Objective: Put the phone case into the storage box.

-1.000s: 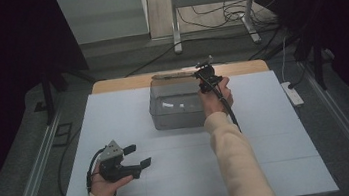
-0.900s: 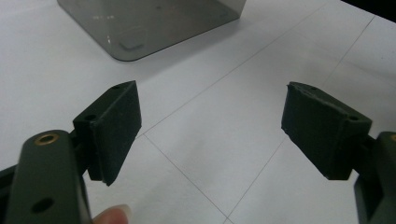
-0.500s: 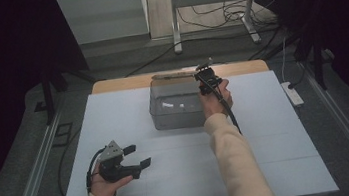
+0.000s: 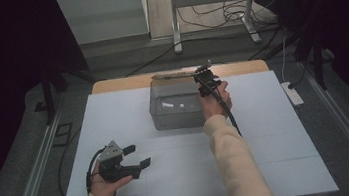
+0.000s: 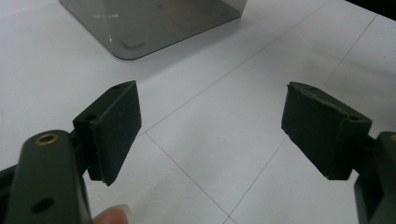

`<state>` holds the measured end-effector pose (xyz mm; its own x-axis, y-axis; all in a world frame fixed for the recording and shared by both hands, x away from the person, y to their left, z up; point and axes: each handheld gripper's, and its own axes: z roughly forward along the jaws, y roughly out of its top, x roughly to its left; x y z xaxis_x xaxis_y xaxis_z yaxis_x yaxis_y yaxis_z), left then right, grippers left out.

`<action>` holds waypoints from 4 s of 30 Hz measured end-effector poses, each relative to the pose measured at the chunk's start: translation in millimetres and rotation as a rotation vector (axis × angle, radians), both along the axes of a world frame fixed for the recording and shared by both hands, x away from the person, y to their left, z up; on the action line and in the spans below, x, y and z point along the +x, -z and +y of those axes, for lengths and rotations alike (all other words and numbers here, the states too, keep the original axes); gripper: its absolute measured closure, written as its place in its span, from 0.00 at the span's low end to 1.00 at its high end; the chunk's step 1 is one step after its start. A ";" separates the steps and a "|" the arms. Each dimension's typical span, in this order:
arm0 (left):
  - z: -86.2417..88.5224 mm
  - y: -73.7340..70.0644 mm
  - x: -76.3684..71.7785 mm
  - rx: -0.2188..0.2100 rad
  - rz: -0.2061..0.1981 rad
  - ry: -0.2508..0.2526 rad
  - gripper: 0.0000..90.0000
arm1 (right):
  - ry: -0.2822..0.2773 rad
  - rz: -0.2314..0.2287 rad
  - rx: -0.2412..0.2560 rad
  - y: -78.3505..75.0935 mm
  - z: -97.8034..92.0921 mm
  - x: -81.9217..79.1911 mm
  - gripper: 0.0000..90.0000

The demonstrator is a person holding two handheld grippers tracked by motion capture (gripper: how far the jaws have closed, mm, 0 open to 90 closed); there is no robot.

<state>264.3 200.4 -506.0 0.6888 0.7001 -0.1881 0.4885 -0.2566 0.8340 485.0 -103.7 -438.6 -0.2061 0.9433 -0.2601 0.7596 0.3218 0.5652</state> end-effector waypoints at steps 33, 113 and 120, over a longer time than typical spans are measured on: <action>0.1 0.0 0.1 -0.004 0.000 0.000 0.22 | 0.007 0.010 -0.039 14.5 4.6 0.3 0.88; 1.3 2.3 -0.1 0.015 0.004 -0.010 0.22 | -0.248 -0.040 0.197 -35.8 -23.7 -41.8 0.42; 0.0 3.6 0.1 0.021 0.009 -0.013 0.22 | -0.325 -0.042 0.241 -37.9 -27.7 -53.1 0.37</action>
